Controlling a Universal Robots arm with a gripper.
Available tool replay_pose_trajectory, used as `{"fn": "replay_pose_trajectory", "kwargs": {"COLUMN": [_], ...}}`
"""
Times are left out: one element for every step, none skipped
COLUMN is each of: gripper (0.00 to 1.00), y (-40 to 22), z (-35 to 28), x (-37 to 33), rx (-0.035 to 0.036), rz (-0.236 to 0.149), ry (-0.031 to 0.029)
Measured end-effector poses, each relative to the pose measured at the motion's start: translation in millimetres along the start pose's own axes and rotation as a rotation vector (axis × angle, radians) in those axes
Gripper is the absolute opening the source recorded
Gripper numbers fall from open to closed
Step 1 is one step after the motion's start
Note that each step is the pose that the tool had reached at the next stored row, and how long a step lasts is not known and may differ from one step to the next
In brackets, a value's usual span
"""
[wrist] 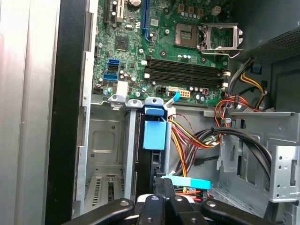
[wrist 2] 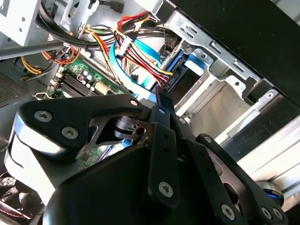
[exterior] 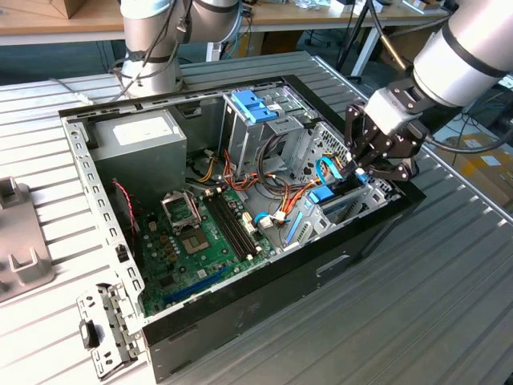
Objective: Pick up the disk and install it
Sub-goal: 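Insert the second disk wire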
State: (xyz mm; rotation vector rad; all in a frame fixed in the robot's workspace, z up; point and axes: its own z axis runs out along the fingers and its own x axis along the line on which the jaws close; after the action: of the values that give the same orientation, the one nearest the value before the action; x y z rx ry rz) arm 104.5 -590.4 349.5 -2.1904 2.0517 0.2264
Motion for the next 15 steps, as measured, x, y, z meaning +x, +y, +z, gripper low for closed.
{"fn": "replay_pose_trajectory", "kwargs": {"gripper": [0.11,0.11,0.11,0.11,0.11,0.11,0.11,0.11,0.11,0.11,0.11,0.11,0.11,0.11,0.11], "y": [-0.1,-0.2,-0.2,-0.3,-0.3,-0.3,-0.3,-0.3,-0.3,-0.3,-1.0,-1.5,-2.3,-3.9,-6.5], "z": [1.1,2.8,3.9,5.0,6.8,8.1,8.5,8.6,8.5,8.4,7.5,5.8,2.6,0.3,-2.3], "x": [0.2,0.6,0.8,1.0,1.4,1.7,1.9,2.1,2.2,2.2,2.1,1.8,1.2,0.9,0.5], "rx": [-0.0009,-0.0025,-0.0036,-0.0045,-0.0063,-0.0072,-0.0075,-0.0075,-0.0075,-0.0075,-0.0074,-0.0073,-0.0075,-0.0074,-0.0075], "rz": [0.0,0.0,0.001,0.001,0.001,0.001,0.001,0.001,0.001,0.001,0.001,0.001,0.001,0.001,0.001], "ry": [0.0,-0.0001,0.0001,-0.0001,0.0003,0.0,0.0001,-0.0001,-0.0001,-0.0002,-0.0012,-0.0014,-0.0004,-0.0007,-0.0005]}}
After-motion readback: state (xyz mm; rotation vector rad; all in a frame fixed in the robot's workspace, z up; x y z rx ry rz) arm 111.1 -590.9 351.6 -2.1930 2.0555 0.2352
